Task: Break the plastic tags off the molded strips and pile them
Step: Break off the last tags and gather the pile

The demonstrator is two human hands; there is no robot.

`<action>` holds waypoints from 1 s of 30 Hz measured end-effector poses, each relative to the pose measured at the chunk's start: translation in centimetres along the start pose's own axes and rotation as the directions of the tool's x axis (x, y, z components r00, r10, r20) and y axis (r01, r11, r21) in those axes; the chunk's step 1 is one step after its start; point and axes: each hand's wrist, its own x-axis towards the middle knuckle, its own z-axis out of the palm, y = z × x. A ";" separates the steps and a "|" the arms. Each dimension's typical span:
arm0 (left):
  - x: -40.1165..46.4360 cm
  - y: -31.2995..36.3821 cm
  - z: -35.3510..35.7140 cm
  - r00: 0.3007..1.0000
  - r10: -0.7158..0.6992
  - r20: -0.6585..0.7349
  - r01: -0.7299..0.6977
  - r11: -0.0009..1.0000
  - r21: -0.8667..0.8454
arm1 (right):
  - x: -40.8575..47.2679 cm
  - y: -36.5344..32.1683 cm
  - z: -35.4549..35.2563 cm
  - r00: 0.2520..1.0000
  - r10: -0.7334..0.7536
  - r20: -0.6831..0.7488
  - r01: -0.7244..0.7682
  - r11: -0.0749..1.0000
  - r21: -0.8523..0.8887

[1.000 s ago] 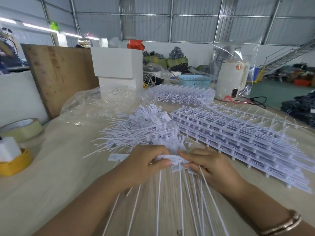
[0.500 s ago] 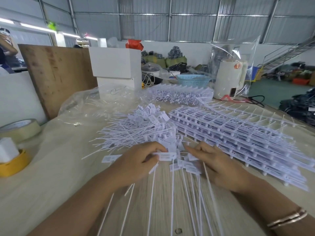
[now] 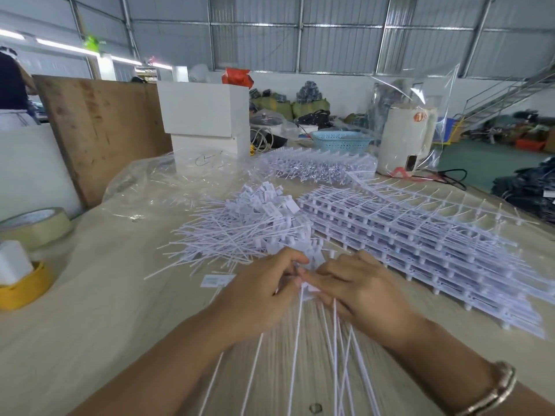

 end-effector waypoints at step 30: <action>0.3 -1.7 -2.7 0.984 0.141 0.107 -0.139 0.990 -0.027 | -1.2 1.1 -0.6 0.903 0.367 0.225 -0.416 0.610 0.674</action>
